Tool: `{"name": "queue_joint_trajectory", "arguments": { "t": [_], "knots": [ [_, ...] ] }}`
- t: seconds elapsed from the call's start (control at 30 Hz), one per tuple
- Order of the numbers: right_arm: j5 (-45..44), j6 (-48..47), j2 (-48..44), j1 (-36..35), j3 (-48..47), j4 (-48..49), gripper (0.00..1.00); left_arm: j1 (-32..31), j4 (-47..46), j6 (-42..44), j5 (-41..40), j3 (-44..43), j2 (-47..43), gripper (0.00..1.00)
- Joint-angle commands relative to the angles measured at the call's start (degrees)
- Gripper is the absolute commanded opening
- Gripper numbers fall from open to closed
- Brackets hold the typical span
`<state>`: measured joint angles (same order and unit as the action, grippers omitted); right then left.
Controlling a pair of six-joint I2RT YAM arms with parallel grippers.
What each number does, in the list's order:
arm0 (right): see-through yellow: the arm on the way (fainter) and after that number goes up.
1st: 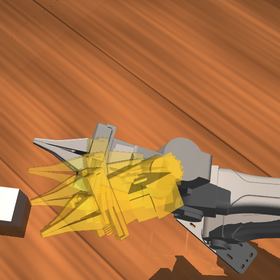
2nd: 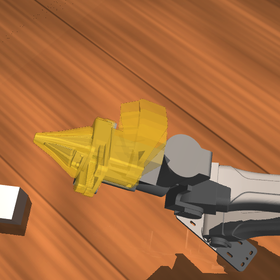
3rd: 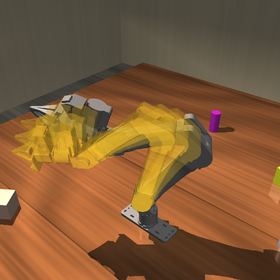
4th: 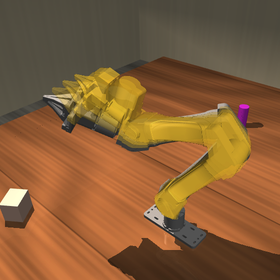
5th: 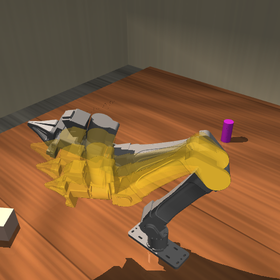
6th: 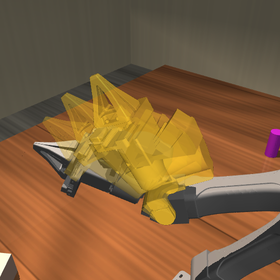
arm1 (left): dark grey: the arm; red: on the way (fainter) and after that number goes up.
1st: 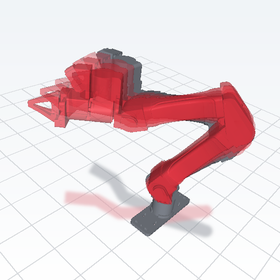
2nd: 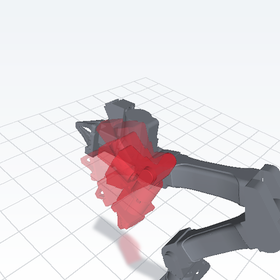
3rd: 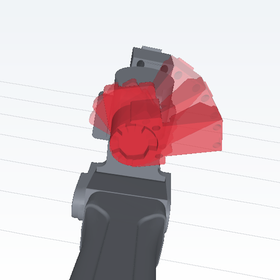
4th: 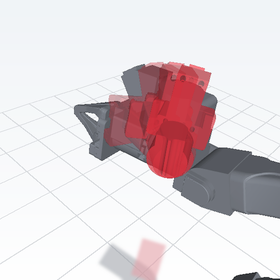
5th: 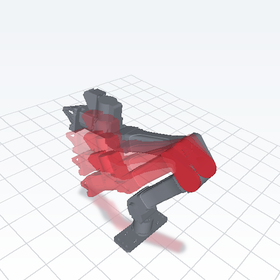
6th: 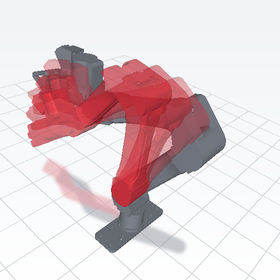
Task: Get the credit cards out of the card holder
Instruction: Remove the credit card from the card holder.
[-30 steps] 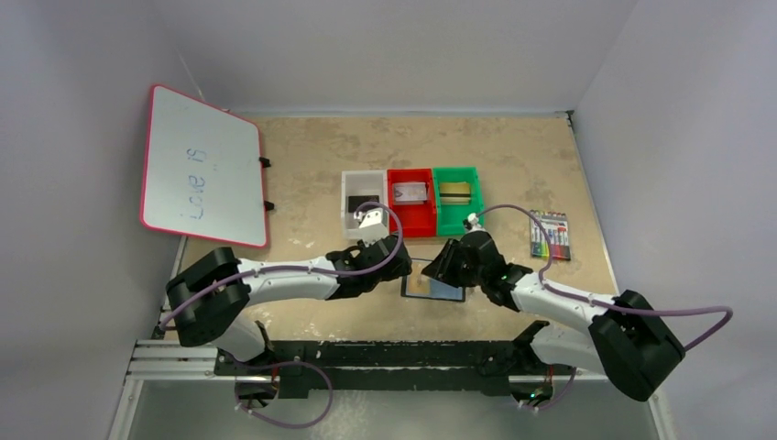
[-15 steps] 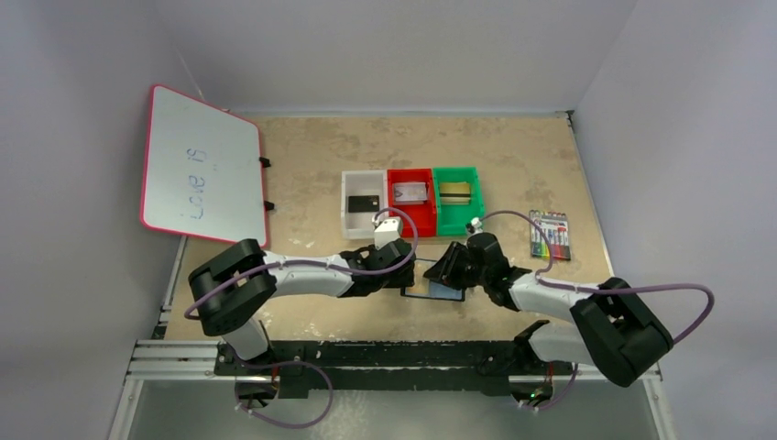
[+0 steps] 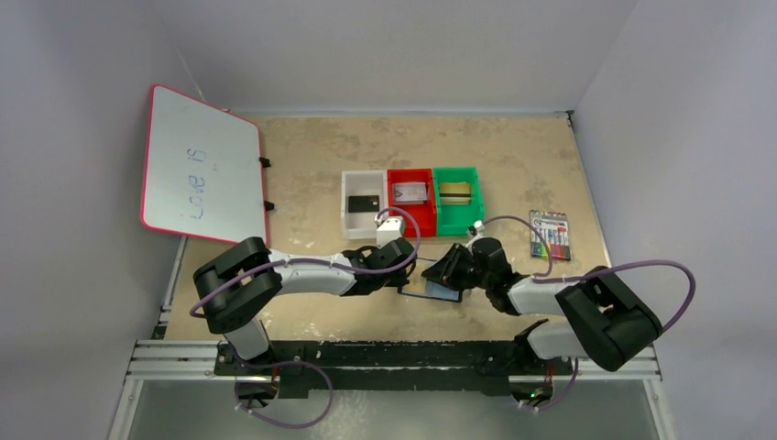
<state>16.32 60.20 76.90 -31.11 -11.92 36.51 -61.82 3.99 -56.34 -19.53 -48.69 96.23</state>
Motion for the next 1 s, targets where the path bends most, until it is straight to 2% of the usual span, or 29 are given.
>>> {"name": "queue_joint_trajectory", "arguments": {
  "t": [0.0,0.17,0.4,0.6,0.7,0.8,0.9,0.97],
  "knots": [
    [2.06,3.19,0.99,-0.29,1.82,3.07,0.27,-0.73,-5.73,-1.58,3.89,0.24,0.55,0.11],
    [2.14,8.24,0.14,0.0,4.1,8.06,0.19,-1.96,-6.32,-2.88,3.14,0.89,1.25,0.05],
    [2.94,10.13,-1.38,0.09,5.2,13.64,0.16,-3.77,-6.0,-5.05,1.06,1.19,2.43,0.01],
    [3.47,8.94,-4.05,0.16,4.8,13.14,0.03,-4.17,-6.07,-7.16,-0.78,2.26,1.77,0.0],
    [3.24,8.6,-4.66,0.18,4.89,11.96,0.11,-4.26,-6.7,-8.01,-1.2,3.03,1.27,0.0],
    [3.72,8.32,-3.52,0.1,4.89,11.92,0.14,-4.27,-7.94,-8.69,-1.06,3.73,0.87,0.0],
    [4.77,8.65,-1.18,0.17,4.89,13.09,0.14,-4.27,-9.27,-9.42,-1.04,4.54,0.43,0.0],
    [5.6,8.7,0.68,0.17,5.06,15.14,0.1,-4.27,-9.68,-9.69,-1.29,4.81,0.08,0.0]
  ]
}}
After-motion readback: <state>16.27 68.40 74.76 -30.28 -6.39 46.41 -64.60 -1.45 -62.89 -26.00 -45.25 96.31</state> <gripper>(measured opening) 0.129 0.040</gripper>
